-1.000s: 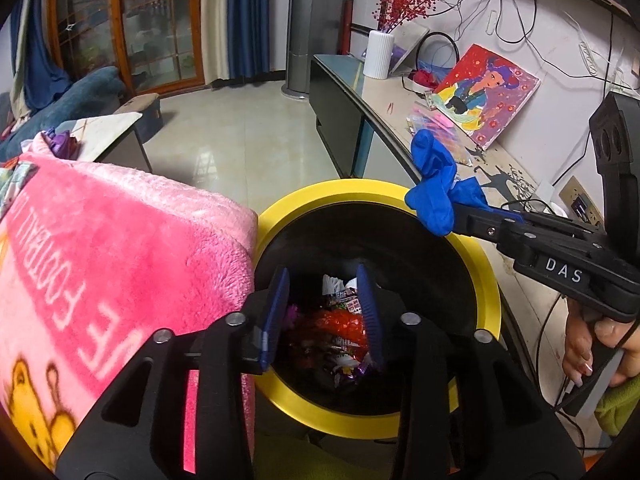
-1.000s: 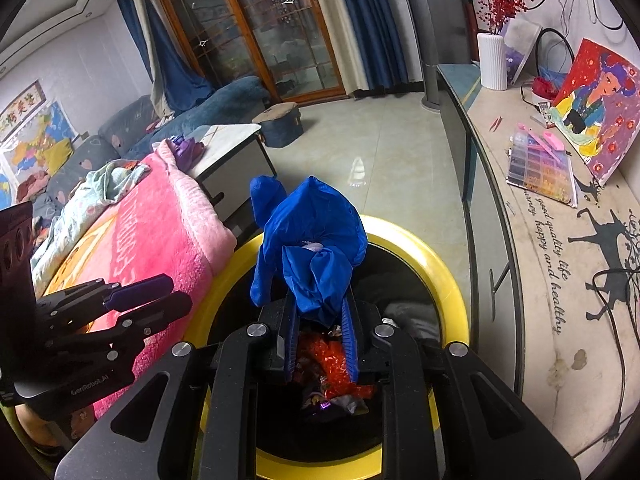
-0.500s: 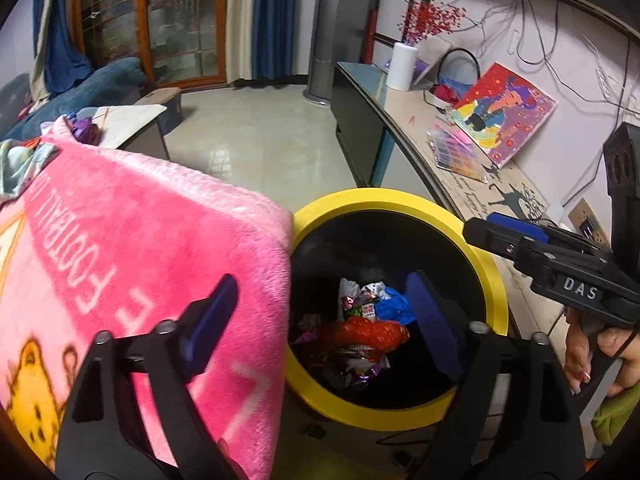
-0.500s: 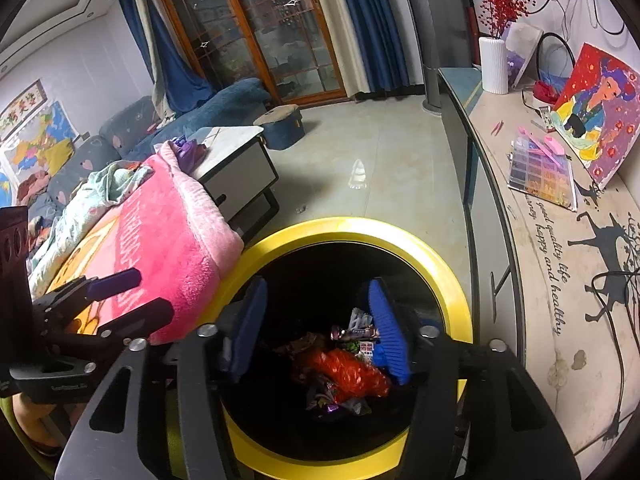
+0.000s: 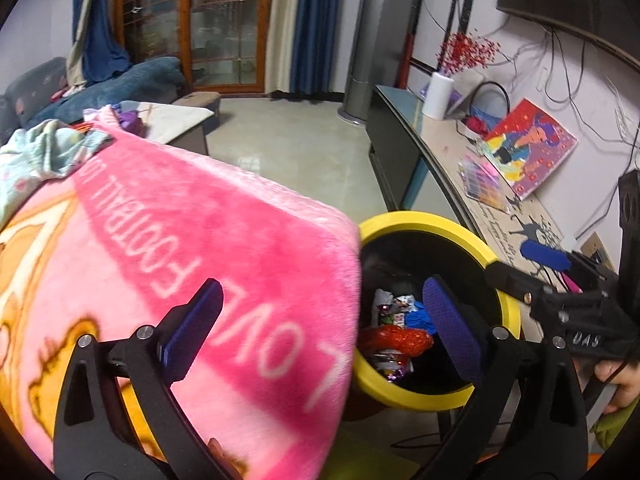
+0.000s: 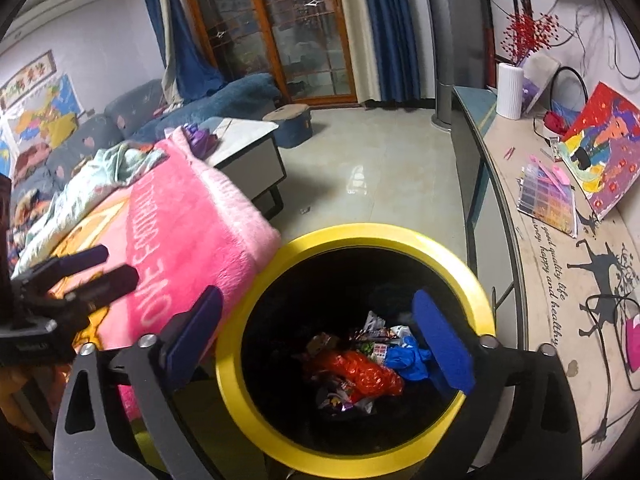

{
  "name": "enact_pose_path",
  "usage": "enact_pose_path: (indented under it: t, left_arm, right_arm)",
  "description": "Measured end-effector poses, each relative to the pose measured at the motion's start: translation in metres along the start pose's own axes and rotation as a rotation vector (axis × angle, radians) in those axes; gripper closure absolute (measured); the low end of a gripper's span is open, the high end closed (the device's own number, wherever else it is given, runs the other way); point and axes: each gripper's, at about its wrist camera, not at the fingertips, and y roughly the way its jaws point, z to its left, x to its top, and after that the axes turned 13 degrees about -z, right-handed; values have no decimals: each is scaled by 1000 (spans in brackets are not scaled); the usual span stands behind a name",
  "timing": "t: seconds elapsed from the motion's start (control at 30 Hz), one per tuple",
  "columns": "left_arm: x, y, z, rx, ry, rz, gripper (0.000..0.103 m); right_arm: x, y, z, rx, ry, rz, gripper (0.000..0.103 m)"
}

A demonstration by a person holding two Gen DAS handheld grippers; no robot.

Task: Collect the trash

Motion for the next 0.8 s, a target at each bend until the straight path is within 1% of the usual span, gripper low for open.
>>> enact_pose_path:
  t: [0.23,0.43,0.57,0.8]
  left_arm:
    - [4,-28,29,49,-33,-38,11]
    - [1,-57,53,99,-52,-71,11]
    - [-4,-80,68,135,-56,-102,11]
    - [-12,-118,77,200,-27,-161,11]
  right_arm:
    - [3,-7,36,29,-30,19,7]
    - [2,-20,72,62,-63,-5,7]
    - [-2,-33,93,63,-80,-56,7]
    - [-8,-53,118,67,-102,-154,7]
